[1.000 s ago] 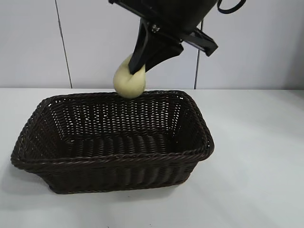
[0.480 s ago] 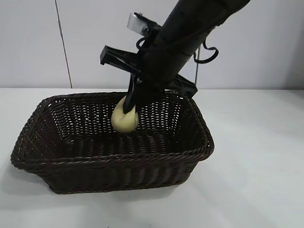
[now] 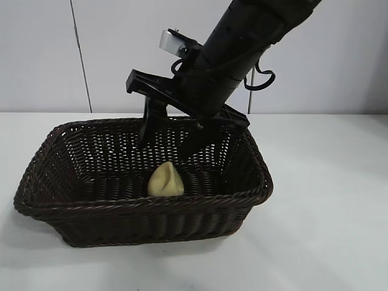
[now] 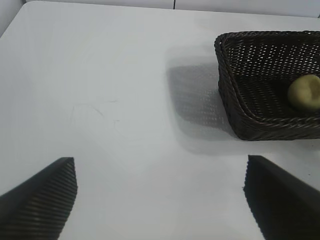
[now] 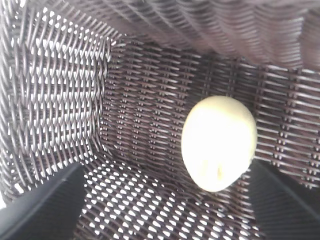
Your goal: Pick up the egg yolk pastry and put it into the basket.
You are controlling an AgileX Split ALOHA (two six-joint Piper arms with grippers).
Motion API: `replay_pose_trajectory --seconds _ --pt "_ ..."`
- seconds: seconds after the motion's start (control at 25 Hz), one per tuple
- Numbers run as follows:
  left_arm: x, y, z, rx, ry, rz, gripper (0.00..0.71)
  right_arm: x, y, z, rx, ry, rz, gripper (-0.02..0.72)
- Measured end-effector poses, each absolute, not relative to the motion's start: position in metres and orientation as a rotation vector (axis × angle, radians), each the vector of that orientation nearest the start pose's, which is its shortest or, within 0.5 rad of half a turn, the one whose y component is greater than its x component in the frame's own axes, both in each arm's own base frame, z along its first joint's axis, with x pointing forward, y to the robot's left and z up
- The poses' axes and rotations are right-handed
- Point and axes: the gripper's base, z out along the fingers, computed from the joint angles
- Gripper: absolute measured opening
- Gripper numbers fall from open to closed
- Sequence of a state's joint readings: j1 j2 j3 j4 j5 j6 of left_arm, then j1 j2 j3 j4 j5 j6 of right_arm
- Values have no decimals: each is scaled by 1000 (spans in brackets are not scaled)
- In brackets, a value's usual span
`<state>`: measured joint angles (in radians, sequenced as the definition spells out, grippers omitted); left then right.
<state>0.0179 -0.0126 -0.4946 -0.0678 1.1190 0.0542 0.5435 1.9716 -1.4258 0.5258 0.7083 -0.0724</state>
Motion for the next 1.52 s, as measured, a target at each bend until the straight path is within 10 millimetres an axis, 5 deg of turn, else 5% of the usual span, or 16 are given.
replay_pose_trajectory --seconds 0.2,0.44,0.76,0.96,1.2,1.52 --pt "-9 -6 271 44 2093 -38 658 342 243 206 -414 2760 720 653" --pt "-9 -6 271 44 2093 -38 658 349 249 241 -512 2751 714 654" --pt "-9 -6 271 44 2093 -38 658 364 221 281 -552 2780 269 654" --pt "-9 -6 271 44 2093 -38 658 384 171 287 -410 2838 128 654" --pt "-9 -6 271 44 2093 -38 658 410 85 286 -169 2861 -8 654" --pt "-9 -6 271 44 2093 -38 658 419 -13 286 147 2863 -100 654"
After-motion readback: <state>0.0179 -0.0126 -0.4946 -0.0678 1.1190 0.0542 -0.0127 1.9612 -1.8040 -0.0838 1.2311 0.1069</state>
